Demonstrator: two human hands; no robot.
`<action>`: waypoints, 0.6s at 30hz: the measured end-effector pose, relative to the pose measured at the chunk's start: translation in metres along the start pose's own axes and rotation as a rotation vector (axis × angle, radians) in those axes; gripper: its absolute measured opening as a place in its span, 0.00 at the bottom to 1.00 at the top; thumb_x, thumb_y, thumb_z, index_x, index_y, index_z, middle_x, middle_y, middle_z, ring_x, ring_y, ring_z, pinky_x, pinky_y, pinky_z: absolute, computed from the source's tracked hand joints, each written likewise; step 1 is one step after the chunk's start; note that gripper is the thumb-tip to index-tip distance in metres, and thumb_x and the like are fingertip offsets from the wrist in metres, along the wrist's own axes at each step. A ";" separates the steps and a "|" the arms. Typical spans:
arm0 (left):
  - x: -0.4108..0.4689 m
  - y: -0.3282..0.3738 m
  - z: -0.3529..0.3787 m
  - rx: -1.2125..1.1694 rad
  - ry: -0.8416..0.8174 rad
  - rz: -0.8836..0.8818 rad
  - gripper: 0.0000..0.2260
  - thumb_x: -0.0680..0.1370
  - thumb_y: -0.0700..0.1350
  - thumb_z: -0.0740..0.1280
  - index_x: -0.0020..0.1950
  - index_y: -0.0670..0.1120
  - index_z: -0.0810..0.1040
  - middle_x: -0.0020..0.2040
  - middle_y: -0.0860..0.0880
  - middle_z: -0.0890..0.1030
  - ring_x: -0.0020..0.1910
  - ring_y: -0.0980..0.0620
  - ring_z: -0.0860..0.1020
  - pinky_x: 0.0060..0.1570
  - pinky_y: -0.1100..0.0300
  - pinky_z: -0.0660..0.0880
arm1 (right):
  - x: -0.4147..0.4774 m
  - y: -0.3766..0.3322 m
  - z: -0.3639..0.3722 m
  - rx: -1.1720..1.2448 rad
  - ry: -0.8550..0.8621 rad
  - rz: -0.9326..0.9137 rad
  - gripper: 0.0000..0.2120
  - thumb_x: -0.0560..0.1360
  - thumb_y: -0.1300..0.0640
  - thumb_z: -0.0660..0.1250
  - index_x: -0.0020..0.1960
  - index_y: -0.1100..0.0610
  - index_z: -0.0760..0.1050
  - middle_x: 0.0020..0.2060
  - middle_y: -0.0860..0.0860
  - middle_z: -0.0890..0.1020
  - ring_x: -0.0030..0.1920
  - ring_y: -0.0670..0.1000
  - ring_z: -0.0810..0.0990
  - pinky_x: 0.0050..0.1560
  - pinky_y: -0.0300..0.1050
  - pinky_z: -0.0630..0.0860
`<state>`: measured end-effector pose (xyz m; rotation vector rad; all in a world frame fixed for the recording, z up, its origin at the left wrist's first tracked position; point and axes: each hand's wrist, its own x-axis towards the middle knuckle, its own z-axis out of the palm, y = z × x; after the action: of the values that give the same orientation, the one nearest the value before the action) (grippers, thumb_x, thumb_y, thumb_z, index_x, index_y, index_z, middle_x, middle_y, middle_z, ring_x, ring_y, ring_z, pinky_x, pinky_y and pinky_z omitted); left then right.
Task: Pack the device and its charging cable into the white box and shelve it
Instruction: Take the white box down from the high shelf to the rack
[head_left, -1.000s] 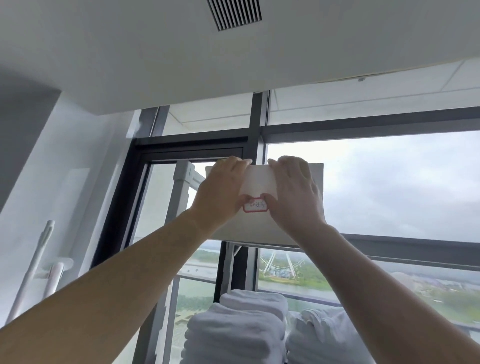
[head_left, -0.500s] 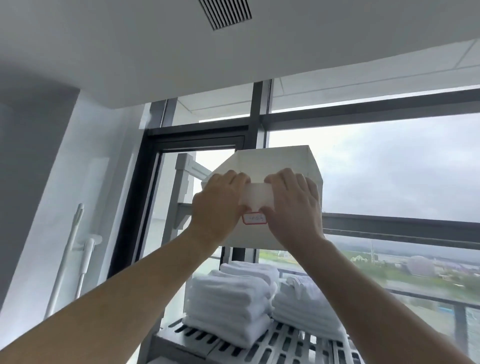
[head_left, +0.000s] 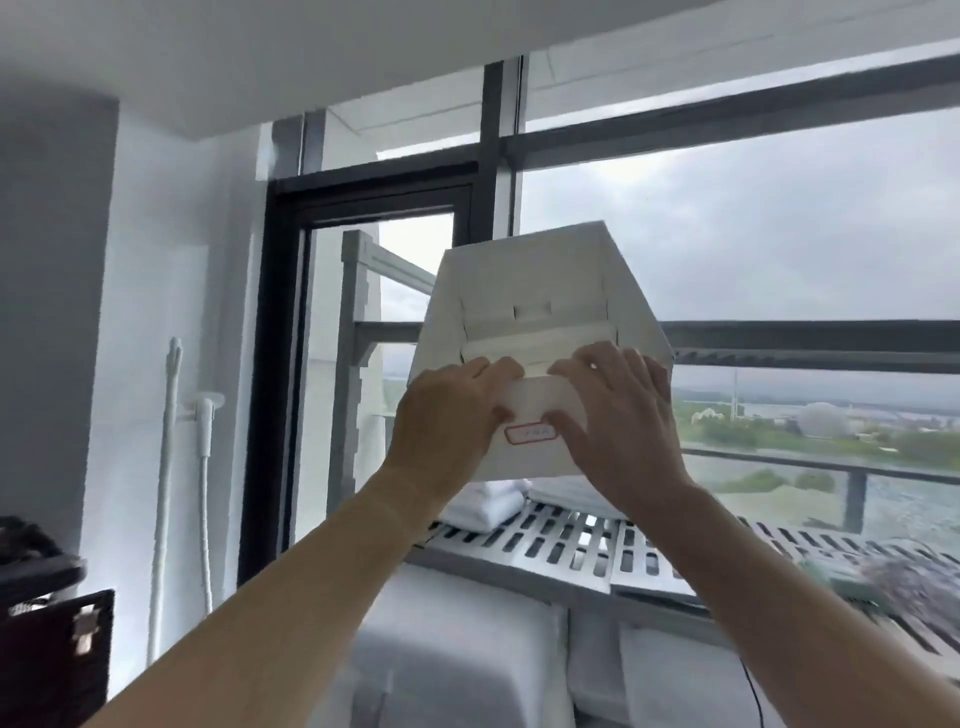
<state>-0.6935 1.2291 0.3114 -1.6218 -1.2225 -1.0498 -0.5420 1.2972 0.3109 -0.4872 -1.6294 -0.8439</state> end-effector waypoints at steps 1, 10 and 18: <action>-0.010 0.005 -0.003 -0.050 -0.006 -0.008 0.13 0.70 0.41 0.72 0.53 0.46 0.76 0.43 0.47 0.82 0.39 0.43 0.79 0.42 0.53 0.73 | -0.009 -0.006 -0.008 -0.004 -0.009 0.005 0.22 0.57 0.58 0.79 0.48 0.56 0.76 0.44 0.52 0.77 0.46 0.50 0.68 0.54 0.43 0.60; -0.077 0.029 -0.024 -0.206 -0.108 0.050 0.12 0.69 0.40 0.73 0.51 0.44 0.78 0.46 0.46 0.83 0.44 0.41 0.79 0.48 0.51 0.71 | -0.078 -0.053 -0.065 -0.004 -0.177 0.177 0.20 0.57 0.57 0.79 0.46 0.58 0.76 0.44 0.55 0.77 0.46 0.50 0.67 0.48 0.42 0.58; -0.124 0.106 -0.003 -0.494 -0.165 0.143 0.15 0.66 0.39 0.76 0.51 0.44 0.80 0.45 0.47 0.84 0.45 0.43 0.80 0.48 0.54 0.70 | -0.155 -0.045 -0.151 -0.153 -0.304 0.312 0.20 0.57 0.58 0.80 0.45 0.61 0.76 0.43 0.57 0.77 0.46 0.51 0.67 0.46 0.40 0.54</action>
<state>-0.6129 1.1722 0.1822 -2.1756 -0.9756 -1.2080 -0.4375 1.1748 0.1591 -0.9900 -1.7096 -0.6848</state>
